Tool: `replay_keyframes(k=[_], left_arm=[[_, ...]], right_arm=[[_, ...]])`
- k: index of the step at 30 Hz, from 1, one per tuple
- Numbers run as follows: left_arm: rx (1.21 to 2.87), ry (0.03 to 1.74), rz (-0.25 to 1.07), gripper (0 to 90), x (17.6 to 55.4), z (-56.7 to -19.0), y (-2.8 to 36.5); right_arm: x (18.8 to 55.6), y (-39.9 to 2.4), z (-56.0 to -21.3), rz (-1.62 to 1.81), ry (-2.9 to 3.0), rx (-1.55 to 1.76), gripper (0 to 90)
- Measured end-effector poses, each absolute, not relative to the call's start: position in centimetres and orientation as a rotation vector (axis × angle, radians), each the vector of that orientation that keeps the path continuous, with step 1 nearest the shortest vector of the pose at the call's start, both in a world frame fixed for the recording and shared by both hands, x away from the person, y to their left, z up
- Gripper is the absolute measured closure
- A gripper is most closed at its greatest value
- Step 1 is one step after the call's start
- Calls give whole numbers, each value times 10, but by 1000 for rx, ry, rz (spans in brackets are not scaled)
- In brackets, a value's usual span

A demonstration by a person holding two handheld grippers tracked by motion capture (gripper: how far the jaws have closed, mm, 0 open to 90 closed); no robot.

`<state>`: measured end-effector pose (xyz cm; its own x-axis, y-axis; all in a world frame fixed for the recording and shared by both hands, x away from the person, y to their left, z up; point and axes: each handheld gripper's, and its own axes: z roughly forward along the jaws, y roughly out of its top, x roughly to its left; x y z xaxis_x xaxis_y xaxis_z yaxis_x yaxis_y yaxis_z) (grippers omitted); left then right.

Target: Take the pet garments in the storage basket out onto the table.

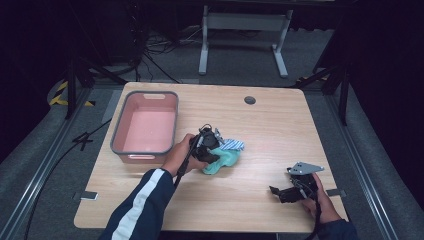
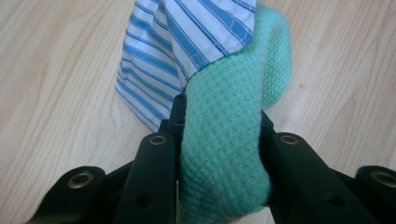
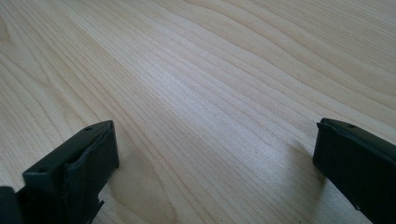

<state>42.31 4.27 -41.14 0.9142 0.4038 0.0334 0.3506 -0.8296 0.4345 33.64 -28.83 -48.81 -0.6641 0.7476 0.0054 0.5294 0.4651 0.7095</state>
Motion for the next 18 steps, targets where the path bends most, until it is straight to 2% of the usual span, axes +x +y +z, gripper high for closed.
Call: replay_keyframes(k=[18], left_arm=[[2688, 566, 136, 634, 418, -443, 31]], right_arm=[[336, -288, -488, 1007, 2411, 1085, 4]])
